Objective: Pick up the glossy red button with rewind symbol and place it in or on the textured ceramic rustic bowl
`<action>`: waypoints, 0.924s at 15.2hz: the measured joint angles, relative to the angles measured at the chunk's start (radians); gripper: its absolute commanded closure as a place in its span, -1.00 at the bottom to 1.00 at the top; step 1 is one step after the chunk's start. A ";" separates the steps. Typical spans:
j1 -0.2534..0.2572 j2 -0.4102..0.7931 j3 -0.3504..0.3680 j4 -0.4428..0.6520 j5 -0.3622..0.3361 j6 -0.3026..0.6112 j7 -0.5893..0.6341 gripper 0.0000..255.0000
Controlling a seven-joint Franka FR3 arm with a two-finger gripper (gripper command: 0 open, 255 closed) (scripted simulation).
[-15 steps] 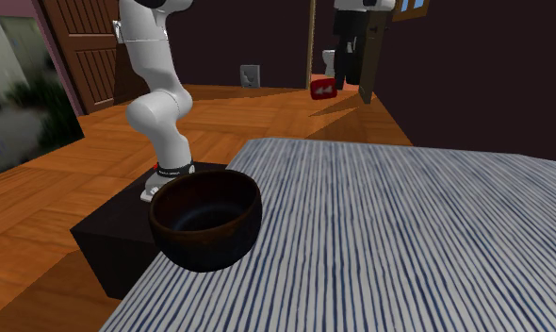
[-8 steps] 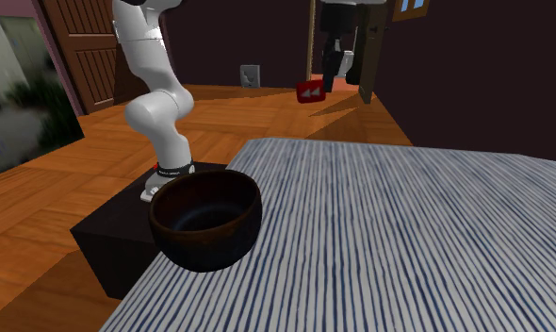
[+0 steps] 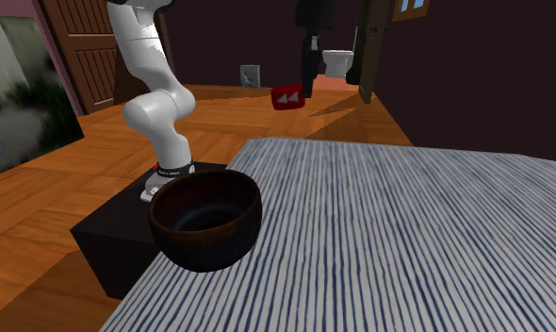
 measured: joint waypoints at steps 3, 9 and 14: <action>-0.032 -0.005 -0.043 -0.001 -0.013 0.000 -0.073 1.00; -0.093 0.008 -0.126 0.029 -0.031 -0.011 -0.217 1.00; -0.148 0.043 -0.203 0.076 -0.036 -0.017 -0.350 1.00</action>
